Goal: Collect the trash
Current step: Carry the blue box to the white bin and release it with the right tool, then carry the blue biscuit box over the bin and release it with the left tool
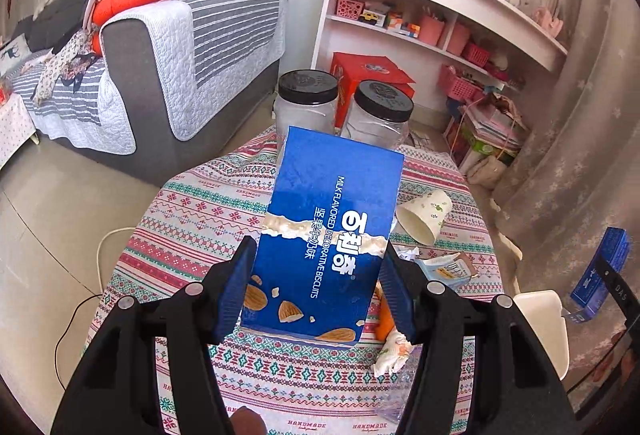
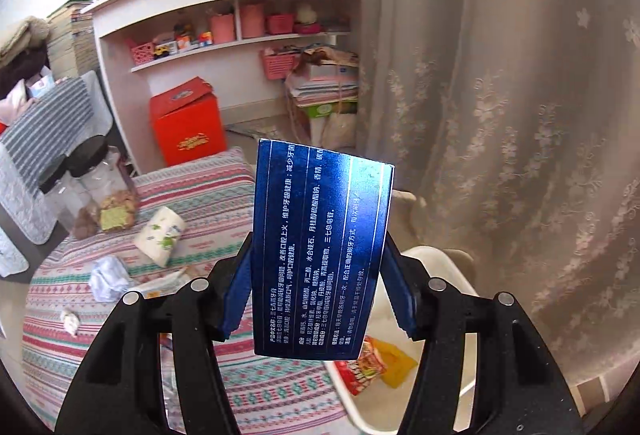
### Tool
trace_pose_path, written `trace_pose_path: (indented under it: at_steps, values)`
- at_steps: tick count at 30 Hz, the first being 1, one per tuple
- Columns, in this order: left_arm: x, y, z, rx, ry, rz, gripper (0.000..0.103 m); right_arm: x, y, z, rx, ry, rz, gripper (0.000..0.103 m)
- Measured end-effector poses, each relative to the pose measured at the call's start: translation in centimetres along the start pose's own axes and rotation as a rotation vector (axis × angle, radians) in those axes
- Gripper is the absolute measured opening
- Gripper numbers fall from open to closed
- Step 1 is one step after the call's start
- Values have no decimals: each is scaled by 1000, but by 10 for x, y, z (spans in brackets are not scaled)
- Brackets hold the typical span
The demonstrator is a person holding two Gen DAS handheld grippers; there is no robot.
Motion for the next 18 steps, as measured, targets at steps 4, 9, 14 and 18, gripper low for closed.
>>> trace_pose_path:
  at_steps: [4,9,14,18]
  values:
    - [-1,16,5,20,-2,16,59,-1,35,12,21,-49,56,58]
    - [-6,46,11,51,-10,65,59,-24,60,13,39,15,100,93]
    - [-19,105,19,110,-27,160,59,-50,88,-1,83,96,94,96]
    - [-34,174,23,177,-53,277,59,-75,108,-10,92,167,86,96]
Point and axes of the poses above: each gripper's, at about its wrist camera, not at the fingertips, and x roughly the way its jaws point, y to its right, z to its underside, the point moved 7 cm from there along x, roughly the way its jaws point, and after that the axes turned 15 degrees about -z, right-handed, at the moved point
